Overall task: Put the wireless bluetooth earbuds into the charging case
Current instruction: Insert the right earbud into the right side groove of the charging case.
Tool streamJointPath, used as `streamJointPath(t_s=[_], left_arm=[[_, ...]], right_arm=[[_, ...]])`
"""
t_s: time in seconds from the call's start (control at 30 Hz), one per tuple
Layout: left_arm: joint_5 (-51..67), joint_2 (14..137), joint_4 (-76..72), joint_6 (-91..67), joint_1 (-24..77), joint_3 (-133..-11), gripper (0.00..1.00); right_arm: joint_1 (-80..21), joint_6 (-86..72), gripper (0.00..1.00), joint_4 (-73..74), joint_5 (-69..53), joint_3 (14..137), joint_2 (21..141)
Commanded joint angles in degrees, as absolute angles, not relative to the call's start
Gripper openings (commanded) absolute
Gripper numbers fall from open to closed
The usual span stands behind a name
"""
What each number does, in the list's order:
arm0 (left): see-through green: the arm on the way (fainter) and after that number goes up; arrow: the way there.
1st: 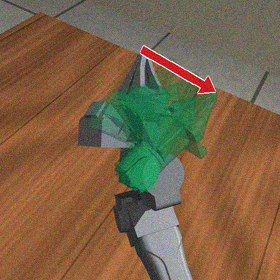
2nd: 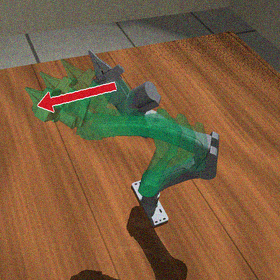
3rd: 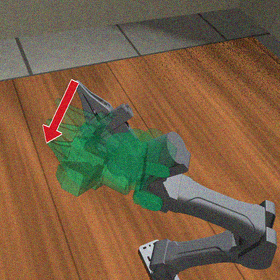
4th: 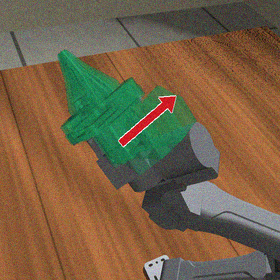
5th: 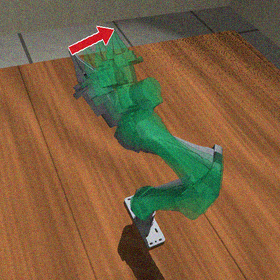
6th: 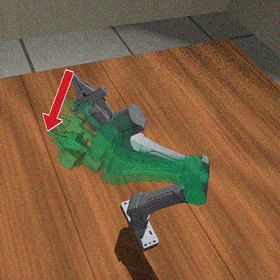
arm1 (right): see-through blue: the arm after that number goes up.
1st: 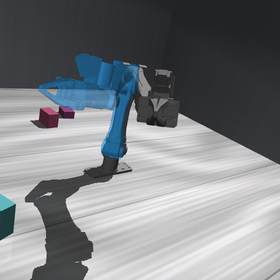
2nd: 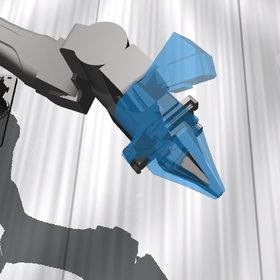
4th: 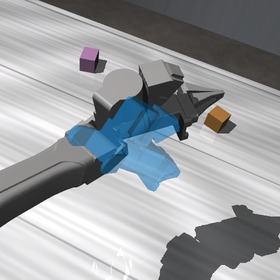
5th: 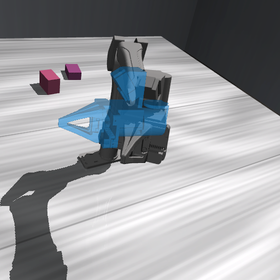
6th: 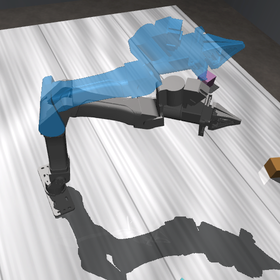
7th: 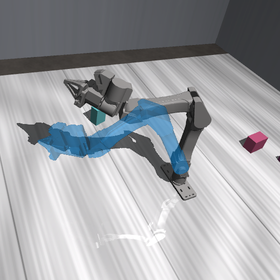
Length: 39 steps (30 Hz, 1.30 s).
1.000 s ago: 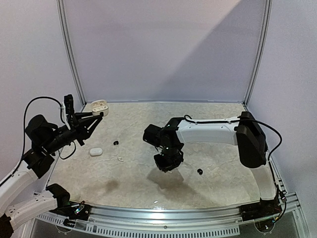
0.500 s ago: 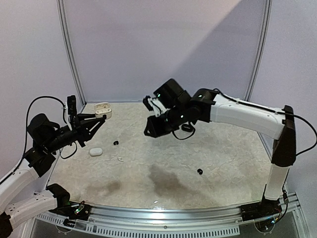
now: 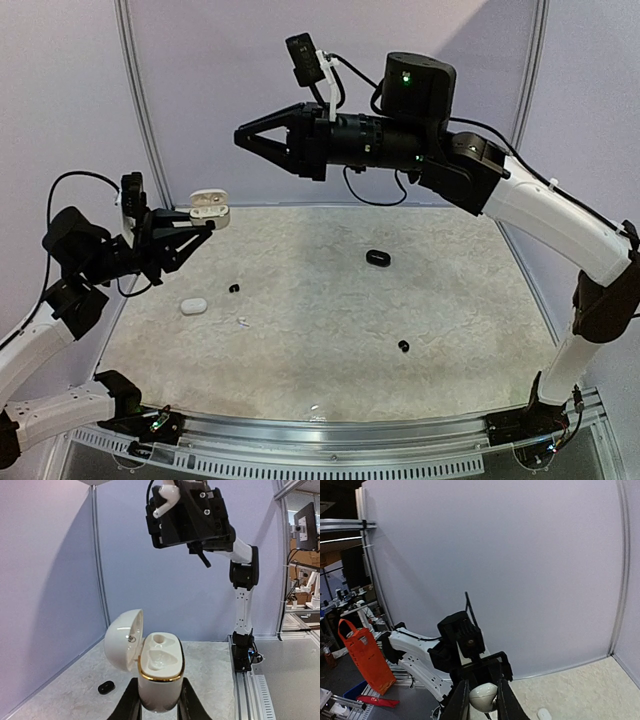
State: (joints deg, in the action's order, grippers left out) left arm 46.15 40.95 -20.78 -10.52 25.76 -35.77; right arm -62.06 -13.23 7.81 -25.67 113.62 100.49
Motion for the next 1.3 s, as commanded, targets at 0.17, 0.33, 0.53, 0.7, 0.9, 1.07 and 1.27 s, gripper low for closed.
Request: streamJointPath(t_s=[0.17,0.33,0.53,0.7,0.9,1.07,1.27], left_arm=[[52.8,48.1,-25.0,-9.9,27.1,-43.7,0.0],[53.4,51.2,-24.4,-7.7,27.1,-45.8,0.0],[60.1,52.9,-24.5,-5.2,26.7,-46.4,0.0],[66.3,55.8,-25.1,-5.7,26.4,-49.3,0.0],[63.8,54.0,-23.9,-4.2,27.7,-46.6,0.0],[63.9,53.7,-18.0,-0.5,28.5,-47.3,0.0],[62.5,53.7,-19.4,-0.2,28.9,-45.9,0.0]], right_arm=[[-62.8,-7.2,0.0,10.0,-38.0,122.6,106.0],[-62.7,-2.8,0.0,19.4,-38.9,126.2,107.3],[-62.7,-0.6,0.0,25.1,-36.5,126.4,107.1],[-62.9,-2.0,0.0,28.1,-34.3,129.6,109.3],[-63.8,2.9,0.0,34.5,-33.3,127.8,108.0],[-64.0,4.8,0.0,36.1,-32.8,126.6,106.4],[-64.4,5.9,0.0,37.9,-32.6,126.2,106.3]])
